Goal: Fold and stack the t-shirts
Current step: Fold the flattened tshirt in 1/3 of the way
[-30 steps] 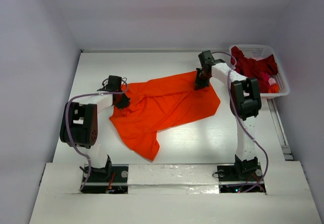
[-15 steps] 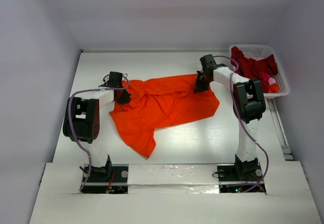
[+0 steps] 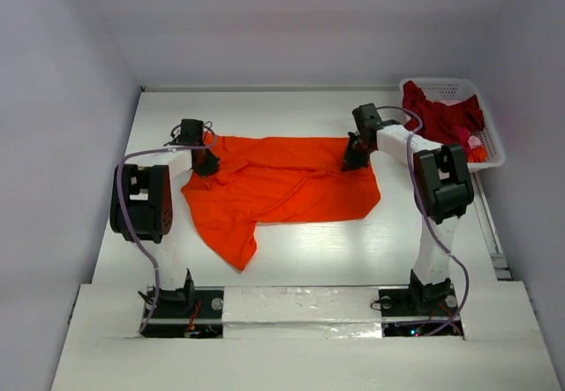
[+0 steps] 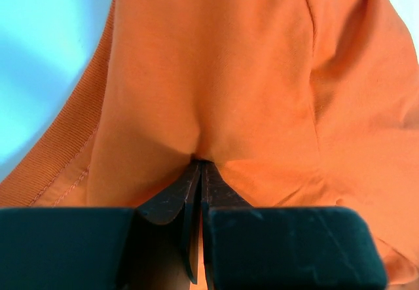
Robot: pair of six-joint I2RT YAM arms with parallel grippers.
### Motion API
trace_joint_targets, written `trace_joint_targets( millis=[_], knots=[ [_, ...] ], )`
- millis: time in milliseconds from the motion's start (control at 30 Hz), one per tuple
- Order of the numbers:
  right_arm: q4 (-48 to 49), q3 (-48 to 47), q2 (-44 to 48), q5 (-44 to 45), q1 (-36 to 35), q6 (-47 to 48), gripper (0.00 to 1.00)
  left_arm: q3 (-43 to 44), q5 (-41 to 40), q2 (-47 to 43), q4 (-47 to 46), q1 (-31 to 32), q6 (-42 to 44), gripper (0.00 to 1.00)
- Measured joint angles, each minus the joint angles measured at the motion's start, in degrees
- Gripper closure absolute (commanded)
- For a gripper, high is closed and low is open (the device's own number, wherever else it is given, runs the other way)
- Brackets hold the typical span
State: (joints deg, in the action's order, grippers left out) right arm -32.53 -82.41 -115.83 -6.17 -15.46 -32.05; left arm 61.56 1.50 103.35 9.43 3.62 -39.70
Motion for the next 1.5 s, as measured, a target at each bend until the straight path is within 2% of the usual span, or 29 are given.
trace_joint_targets(
  millis=[667,1133,1500],
  knots=[
    [-1.95,-2.78,-0.02,1.9,0.5,-2.25,1.0,7.96,3.06,6.01,2.27,0.17,4.0,1.0],
    [-3.56,-7.48,-3.34,1.2,1.64,-2.27,1.0,15.89,5.49,11.23,5.18,0.81,5.95,1.0],
    [-4.7,-11.28,-4.79,0.37,3.41,-2.01,1.0,16.7,5.07,11.65,5.79,1.22,6.03,1.0]
  ],
)
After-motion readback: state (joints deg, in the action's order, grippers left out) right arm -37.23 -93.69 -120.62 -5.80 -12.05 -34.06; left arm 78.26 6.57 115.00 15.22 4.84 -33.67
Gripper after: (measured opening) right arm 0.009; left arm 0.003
